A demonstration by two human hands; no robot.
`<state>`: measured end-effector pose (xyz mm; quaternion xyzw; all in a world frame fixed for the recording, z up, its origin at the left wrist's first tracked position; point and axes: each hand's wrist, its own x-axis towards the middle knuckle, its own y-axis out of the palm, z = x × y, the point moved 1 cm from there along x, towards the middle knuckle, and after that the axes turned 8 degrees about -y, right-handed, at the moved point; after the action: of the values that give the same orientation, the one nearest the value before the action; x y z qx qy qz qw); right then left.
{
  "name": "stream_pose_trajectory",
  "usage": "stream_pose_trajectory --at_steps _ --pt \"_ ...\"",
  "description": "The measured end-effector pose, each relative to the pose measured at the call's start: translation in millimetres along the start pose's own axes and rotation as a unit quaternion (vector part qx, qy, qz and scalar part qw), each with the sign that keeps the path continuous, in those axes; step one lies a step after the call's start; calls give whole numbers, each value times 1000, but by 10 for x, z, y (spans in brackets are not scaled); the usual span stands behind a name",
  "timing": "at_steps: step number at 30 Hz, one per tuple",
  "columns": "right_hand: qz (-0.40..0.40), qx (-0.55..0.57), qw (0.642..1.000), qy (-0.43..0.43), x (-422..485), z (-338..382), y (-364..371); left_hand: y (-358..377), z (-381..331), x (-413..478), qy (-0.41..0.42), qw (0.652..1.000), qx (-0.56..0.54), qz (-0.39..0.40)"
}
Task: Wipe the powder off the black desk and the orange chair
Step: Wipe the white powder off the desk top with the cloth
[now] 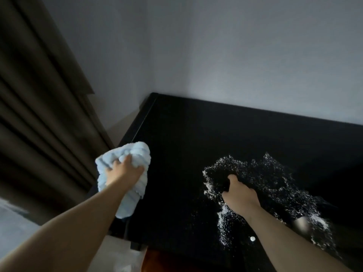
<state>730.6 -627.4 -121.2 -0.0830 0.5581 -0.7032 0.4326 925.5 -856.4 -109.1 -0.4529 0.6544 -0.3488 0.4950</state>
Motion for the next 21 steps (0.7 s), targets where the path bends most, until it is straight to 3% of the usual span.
stream_pose_trajectory --at_steps 2,8,10,13,14,17,21 --pt "-7 3 1000 -3 -9 -4 20 174 -74 -99 19 999 -6 39" --pt "-9 0 1000 -6 -29 -26 5 629 -573 -677 227 967 48 102" --pt "1 15 1000 -3 -36 -47 -18 607 -582 -719 255 964 -3 73" --pt "12 64 998 -1 -29 -105 -18 431 -430 -395 221 970 -47 -87" --pt "11 69 998 1 -26 -122 -9 369 -350 -233 177 979 -35 -97" --pt "0 69 998 7 -17 -145 16 336 -229 49 34 999 14 15" --pt "5 71 997 9 -33 -139 34 501 -517 -108 56 996 32 65"
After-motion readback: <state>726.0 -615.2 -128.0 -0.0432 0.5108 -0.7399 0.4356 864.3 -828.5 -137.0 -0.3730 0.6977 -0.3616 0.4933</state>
